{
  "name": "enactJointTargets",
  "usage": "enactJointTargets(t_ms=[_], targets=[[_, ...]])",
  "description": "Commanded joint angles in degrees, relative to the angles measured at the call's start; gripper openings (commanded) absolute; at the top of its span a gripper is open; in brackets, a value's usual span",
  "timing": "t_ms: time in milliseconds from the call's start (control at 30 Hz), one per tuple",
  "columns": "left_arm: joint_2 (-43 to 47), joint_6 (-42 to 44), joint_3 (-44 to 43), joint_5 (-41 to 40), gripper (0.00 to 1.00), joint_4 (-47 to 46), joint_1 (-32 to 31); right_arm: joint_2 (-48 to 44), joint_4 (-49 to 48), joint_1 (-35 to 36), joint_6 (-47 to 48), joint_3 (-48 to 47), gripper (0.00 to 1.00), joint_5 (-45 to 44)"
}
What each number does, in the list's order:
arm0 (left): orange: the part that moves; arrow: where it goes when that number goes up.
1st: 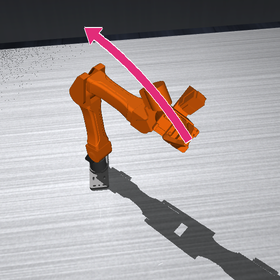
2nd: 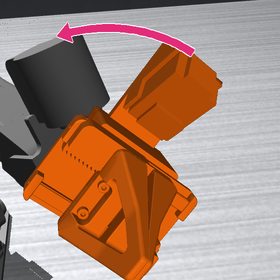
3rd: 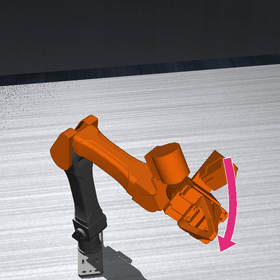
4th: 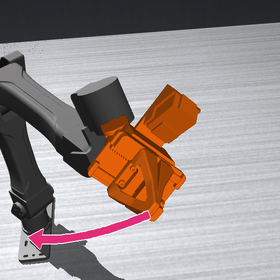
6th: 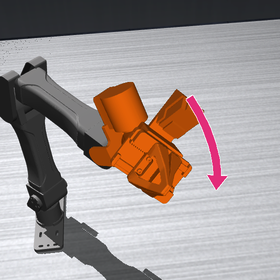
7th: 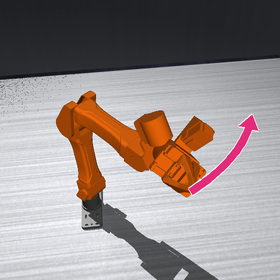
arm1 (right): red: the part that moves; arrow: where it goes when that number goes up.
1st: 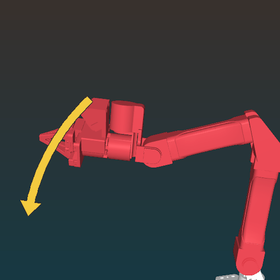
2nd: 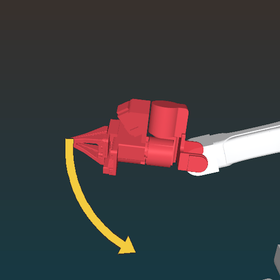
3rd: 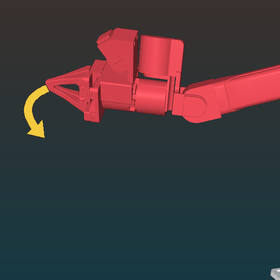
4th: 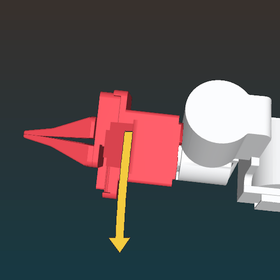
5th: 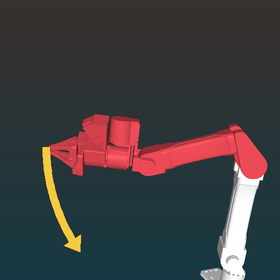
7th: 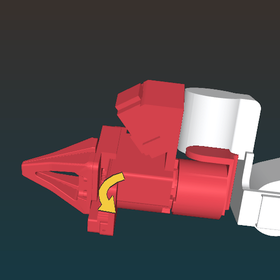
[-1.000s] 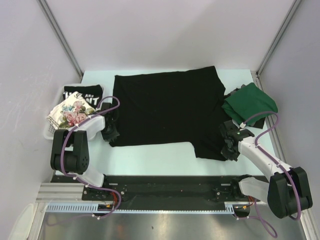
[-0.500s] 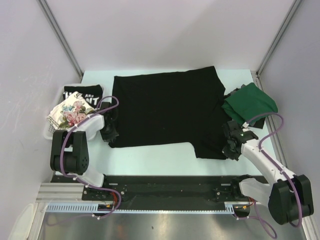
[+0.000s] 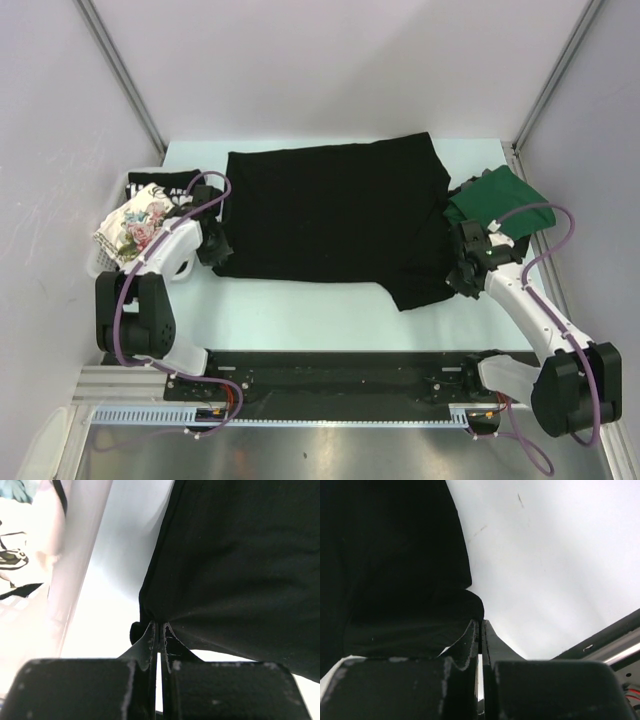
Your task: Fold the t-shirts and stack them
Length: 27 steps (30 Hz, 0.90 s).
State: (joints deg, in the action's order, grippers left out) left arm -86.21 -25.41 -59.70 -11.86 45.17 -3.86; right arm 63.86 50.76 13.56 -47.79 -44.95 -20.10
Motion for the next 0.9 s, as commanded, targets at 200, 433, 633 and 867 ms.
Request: enactJointTargets(t_ms=[200,433,633,867], targets=[[1.4,1.6,-5.9,-1.9,0.0,1.6,0.6,5.7,-5.8,-5.4,5.9,-6.5,0.0,-4.7],[-1.7,1.8,-11.3,-2.8,0.0,2.3,0.6,12.6,-10.9,-9.7,9.9,-13.2,0.0,-5.1],[-2.6,2.4,-12.8,-4.9,0.0,2.6,0.6,17.7,-13.7,-11.1,12.4,-18.2,0.0,-5.6],[-4.1,3.1,-15.1,-7.2,0.0,3.4,0.6,23.5,-17.2,-12.6,14.7,-23.6,0.0,-5.1]])
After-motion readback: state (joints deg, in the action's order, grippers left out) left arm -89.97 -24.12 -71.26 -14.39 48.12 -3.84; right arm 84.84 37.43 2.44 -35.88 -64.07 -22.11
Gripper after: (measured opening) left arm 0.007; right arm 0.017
